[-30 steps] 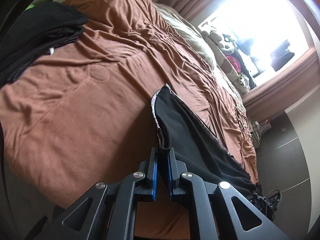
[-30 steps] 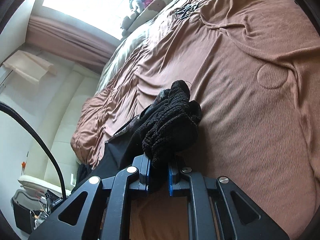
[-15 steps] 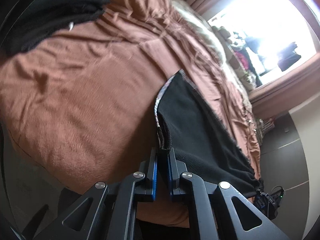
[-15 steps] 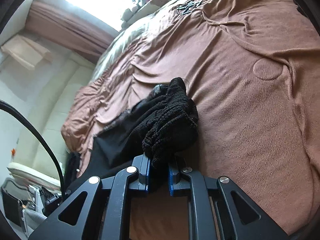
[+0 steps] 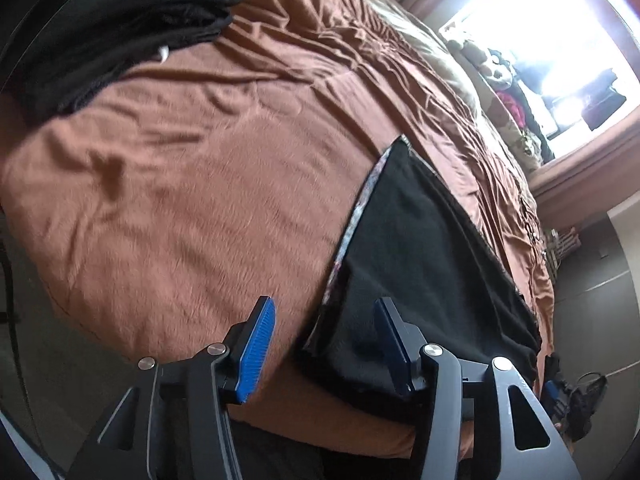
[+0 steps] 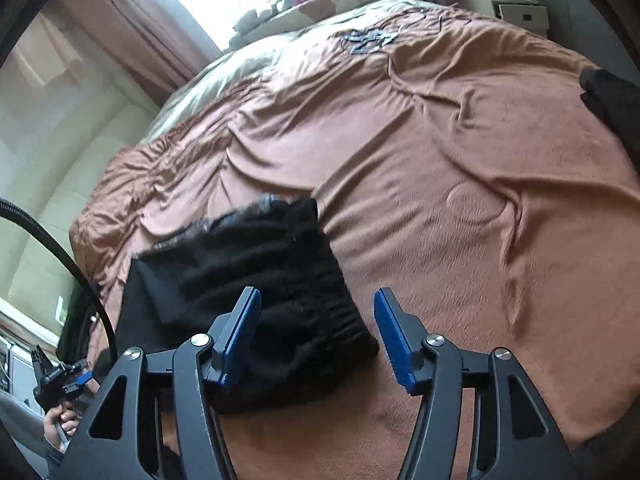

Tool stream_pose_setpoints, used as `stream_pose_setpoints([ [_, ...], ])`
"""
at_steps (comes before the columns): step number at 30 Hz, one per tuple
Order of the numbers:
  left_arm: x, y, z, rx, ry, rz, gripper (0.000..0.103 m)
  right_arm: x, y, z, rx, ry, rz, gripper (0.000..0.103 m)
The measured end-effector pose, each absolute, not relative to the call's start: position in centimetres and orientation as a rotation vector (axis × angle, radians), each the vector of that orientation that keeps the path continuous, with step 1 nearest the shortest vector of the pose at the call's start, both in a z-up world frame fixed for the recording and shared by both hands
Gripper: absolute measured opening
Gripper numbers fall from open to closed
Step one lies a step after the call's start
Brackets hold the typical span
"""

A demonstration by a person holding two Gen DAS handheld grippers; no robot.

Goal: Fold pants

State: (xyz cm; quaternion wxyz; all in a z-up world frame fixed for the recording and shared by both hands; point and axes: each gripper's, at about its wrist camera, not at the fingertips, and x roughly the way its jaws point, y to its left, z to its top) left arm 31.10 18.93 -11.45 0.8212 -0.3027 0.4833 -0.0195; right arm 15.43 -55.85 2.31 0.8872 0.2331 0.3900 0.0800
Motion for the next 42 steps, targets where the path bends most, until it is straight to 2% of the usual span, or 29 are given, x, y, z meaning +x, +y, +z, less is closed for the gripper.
stream_pose_setpoints([
  [19, 40.8, 14.3, -8.6, -0.471, 1.037, -0.207, 0.055, 23.2, -46.0, 5.3, 0.139, 0.862, 0.324, 0.057],
  [42, 51.5, 12.7, -12.5, -0.382, 1.117, -0.261, 0.055, 35.2, -33.1, 2.3, -0.135, 0.957, 0.474, 0.057],
])
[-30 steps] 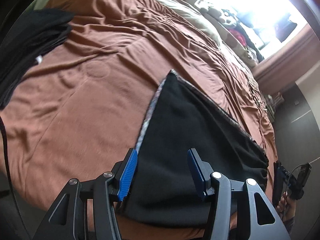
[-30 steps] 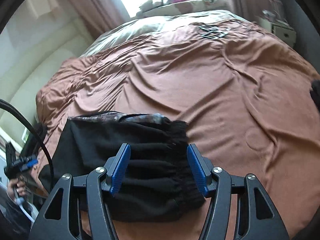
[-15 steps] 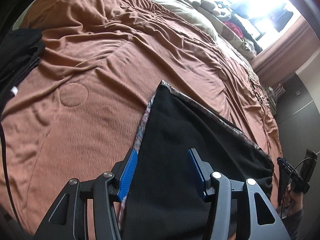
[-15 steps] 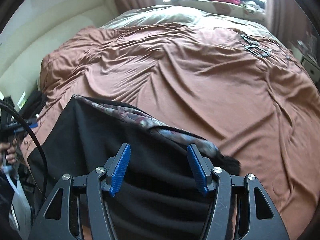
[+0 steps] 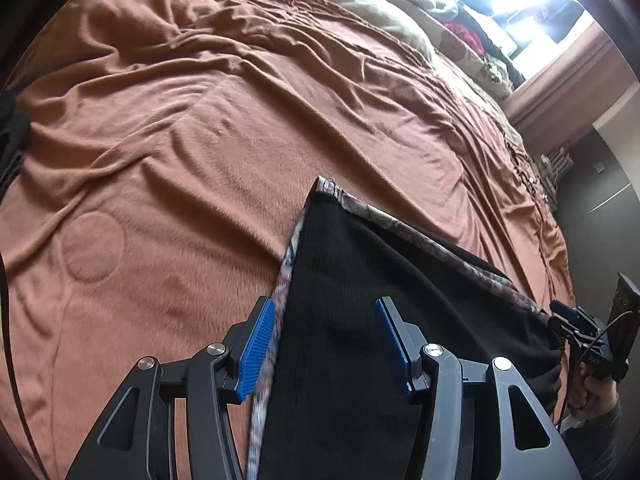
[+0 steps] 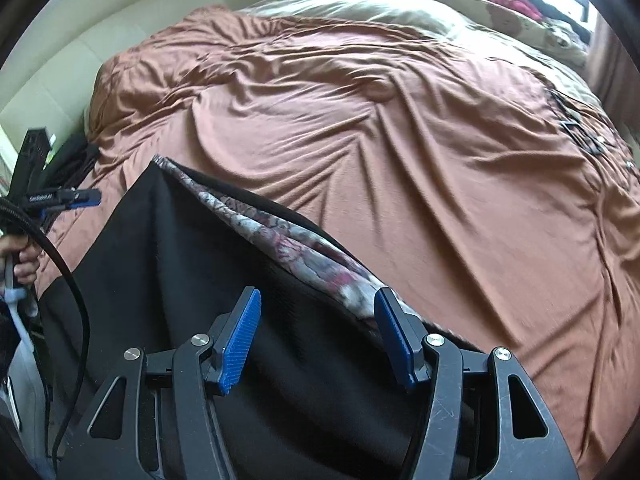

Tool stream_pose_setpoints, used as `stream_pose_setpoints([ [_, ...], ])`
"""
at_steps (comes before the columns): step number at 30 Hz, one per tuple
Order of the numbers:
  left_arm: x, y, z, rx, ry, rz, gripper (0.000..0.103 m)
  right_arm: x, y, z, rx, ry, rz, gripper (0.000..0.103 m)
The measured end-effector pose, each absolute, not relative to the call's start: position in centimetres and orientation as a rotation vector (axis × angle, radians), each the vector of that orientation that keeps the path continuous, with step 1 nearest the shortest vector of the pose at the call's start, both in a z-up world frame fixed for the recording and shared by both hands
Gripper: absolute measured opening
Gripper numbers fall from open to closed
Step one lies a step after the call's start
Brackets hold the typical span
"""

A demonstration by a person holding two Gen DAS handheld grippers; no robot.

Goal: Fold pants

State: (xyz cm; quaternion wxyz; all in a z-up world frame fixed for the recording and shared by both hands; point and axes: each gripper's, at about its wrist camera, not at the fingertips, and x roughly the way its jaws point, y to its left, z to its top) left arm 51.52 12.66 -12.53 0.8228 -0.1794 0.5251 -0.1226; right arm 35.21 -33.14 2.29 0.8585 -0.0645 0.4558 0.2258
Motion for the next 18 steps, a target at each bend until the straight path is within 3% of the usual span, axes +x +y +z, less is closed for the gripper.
stream_pose_setpoints([
  [5, 53.6, 12.4, -14.0, -0.368, 1.144, -0.264, 0.055, 37.7, -30.7, 0.9, -0.202, 0.99, 0.508, 0.057],
  [9, 54.7, 12.3, -15.2, -0.374, 1.167, -0.271, 0.055, 39.1, -28.8, -0.2, -0.253, 1.016, 0.549, 0.048],
  [15, 55.1, 12.2, -15.9, -0.37, 1.17, -0.289, 0.052, 40.4, -26.9, -2.1, -0.353, 1.058, 0.572, 0.046],
  [16, 55.2, 12.2, -15.9, -0.37, 1.169, -0.294, 0.048, 40.5, -26.6, -2.4, -0.373, 1.064, 0.576, 0.043],
  [18, 55.4, 12.0, -16.0, -0.363, 1.174, -0.298, 0.04, 40.6, -26.1, -2.9, -0.42, 1.067, 0.57, 0.025],
])
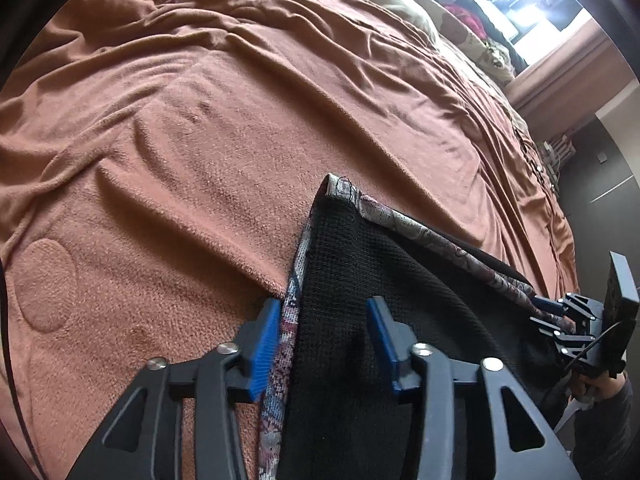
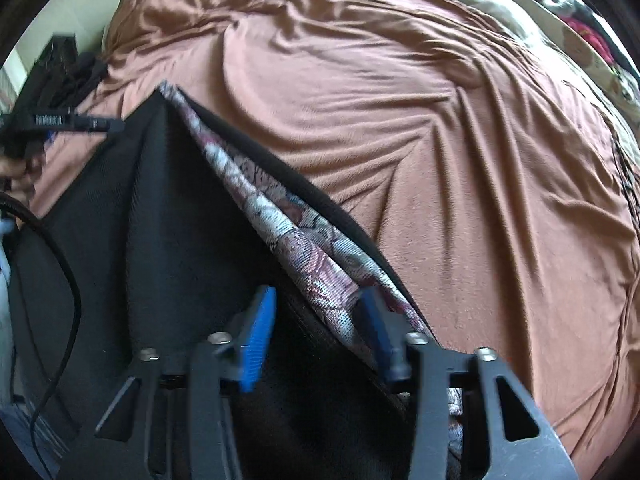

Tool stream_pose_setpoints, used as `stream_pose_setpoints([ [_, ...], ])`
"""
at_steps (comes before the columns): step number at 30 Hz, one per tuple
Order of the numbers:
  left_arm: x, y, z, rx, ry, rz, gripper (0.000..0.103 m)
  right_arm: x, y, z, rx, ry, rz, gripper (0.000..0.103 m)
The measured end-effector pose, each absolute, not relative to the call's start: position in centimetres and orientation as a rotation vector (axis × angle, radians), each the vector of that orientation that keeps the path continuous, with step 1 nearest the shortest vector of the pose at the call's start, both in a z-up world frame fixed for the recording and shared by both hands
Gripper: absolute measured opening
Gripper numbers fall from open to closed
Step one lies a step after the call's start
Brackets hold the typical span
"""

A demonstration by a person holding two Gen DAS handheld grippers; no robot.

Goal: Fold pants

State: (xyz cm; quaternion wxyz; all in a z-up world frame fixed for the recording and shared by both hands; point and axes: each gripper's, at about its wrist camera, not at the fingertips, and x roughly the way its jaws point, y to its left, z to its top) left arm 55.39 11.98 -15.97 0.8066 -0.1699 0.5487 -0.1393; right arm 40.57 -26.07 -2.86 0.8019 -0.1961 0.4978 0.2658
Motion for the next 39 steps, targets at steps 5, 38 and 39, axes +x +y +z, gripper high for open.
stream_pose_setpoints([
  [5, 55.8, 11.3, -16.0, -0.311, 1.178, -0.305, 0.02, 40.6, -25.4, -2.4, -0.448, 1.022, 0.531, 0.002],
  [38, 49.1, 14.4, -12.2, -0.361, 1.143, -0.273, 0.051, 37.1, -31.6, 1.8, -0.107, 1.008, 0.348, 0.022],
  [39, 48.4, 14.5, -12.2, -0.368, 1.142, -0.27, 0.051, 36.6, -31.9, 1.8, -0.101, 1.009, 0.349, 0.022],
])
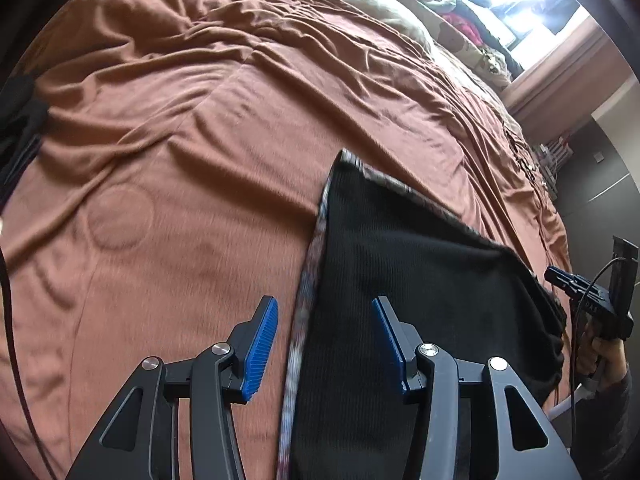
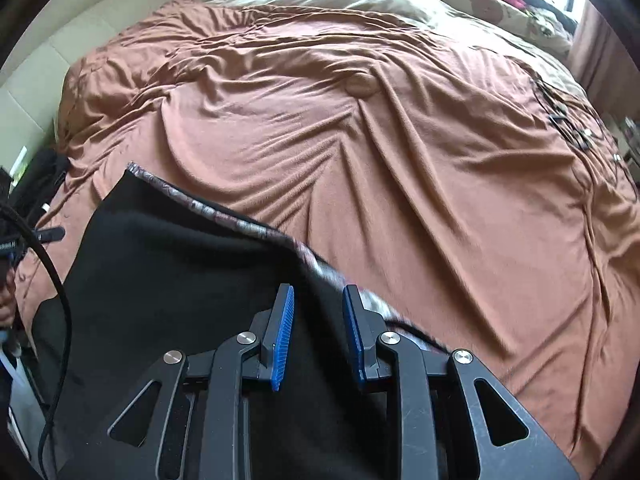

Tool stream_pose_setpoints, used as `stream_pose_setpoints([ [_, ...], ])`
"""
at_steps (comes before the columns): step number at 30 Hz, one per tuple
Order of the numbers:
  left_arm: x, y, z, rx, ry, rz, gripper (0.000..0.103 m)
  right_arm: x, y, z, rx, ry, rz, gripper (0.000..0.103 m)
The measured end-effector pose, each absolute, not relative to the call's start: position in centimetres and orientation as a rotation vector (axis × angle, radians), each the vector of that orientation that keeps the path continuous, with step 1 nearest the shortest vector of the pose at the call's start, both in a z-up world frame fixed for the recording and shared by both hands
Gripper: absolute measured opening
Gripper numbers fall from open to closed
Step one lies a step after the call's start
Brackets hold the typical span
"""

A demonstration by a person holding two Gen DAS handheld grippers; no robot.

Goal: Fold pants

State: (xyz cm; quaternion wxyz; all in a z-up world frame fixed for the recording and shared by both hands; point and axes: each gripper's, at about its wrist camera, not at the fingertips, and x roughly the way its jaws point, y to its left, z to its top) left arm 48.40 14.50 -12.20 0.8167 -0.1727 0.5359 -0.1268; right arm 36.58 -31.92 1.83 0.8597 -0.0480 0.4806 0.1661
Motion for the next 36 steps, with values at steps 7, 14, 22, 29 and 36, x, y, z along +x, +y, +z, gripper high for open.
stream_pose_setpoints([
  [7, 43.7, 14.8, -12.6, -0.382, 1.148, -0.255, 0.051, 33.4, -34.6, 1.8, -0.048, 1.044, 0.298, 0.022],
  [14, 39.8, 14.4, -13.2, -0.37, 1.176, -0.225, 0.051, 32.6, -37.4, 0.6, 0.015, 1.097, 0.24, 0.022],
  [22, 37.4, 14.6, -14.7, -0.348, 1.228, -0.123, 0.051, 34.4, -38.7, -1.1, 0.043, 1.128, 0.18, 0.022],
  [29, 35.4, 14.7, -14.7, -0.327, 1.239, -0.061, 0.051, 36.0, -38.6, -2.3, 0.009, 1.128, 0.154, 0.02],
  [36, 33.6, 15.6, -13.9, -0.379, 1.21, -0.034, 0.051, 36.5, -39.2, -2.3, 0.053, 1.11, 0.145, 0.02],
])
